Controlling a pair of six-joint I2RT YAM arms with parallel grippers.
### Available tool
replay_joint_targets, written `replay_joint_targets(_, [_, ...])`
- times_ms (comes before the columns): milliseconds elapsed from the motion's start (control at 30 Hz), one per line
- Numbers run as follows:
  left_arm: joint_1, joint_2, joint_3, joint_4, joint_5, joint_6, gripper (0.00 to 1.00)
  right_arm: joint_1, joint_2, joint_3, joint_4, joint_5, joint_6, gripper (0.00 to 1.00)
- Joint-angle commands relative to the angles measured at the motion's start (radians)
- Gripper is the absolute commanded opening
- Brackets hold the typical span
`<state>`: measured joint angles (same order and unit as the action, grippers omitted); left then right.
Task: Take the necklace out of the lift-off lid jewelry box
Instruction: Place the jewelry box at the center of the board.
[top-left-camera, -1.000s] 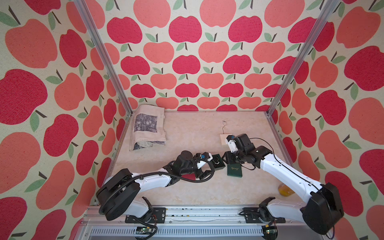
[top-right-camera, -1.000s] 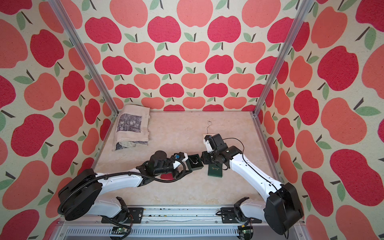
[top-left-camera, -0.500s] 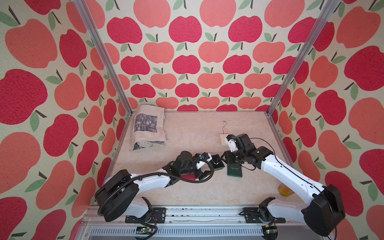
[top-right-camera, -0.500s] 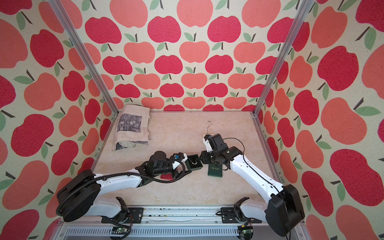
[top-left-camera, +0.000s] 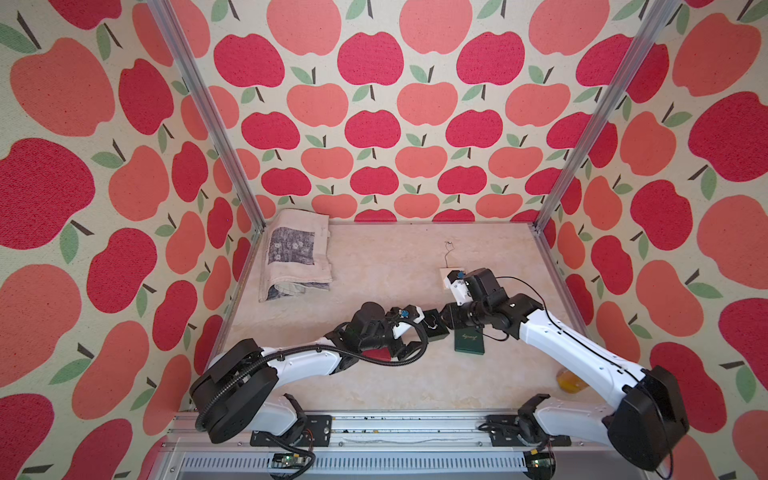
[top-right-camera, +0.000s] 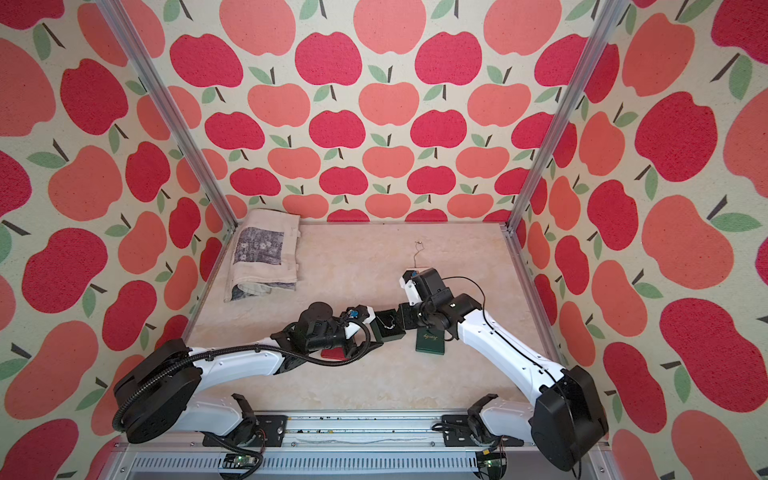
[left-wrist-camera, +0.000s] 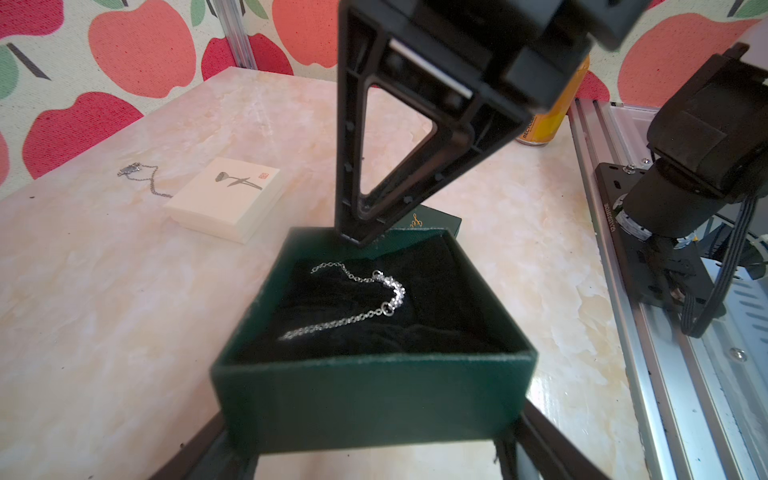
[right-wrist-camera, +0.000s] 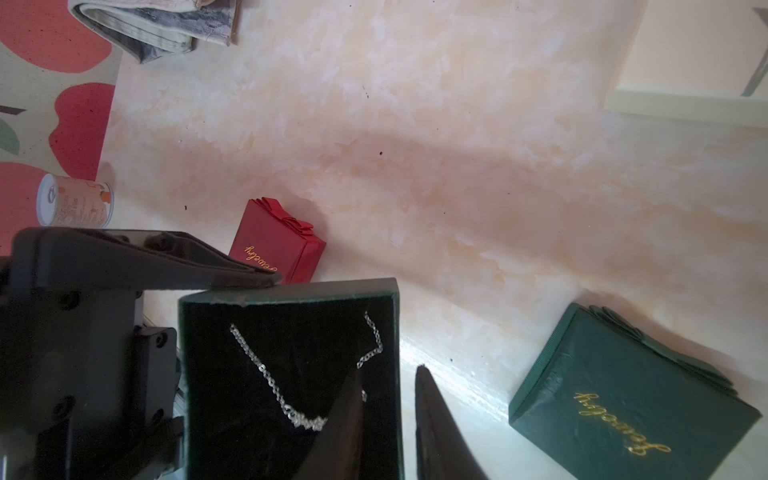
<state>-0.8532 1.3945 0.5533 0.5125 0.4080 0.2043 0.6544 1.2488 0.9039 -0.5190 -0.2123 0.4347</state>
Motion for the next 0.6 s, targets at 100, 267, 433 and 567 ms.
replay_joint_targets(100, [0.001,0.002,0.012,0.005,0.010,0.008,0.72,0.007,0.017,-0.027,0.029,-0.023,0.023,0.18])
replay_joint_targets(267, [0.002,0.006,0.013,0.010,0.009,0.008,0.72,0.005,0.023,-0.026,0.030,-0.029,0.024,0.08])
replay_joint_targets(433, [0.000,0.021,0.024,0.004,-0.007,0.001,0.82,0.005,0.017,-0.019,0.027,-0.030,0.018,0.01])
replay_joint_targets(567, [0.002,0.028,0.027,0.020,-0.008,-0.010,0.93,0.007,0.013,-0.007,0.005,-0.015,0.007,0.00])
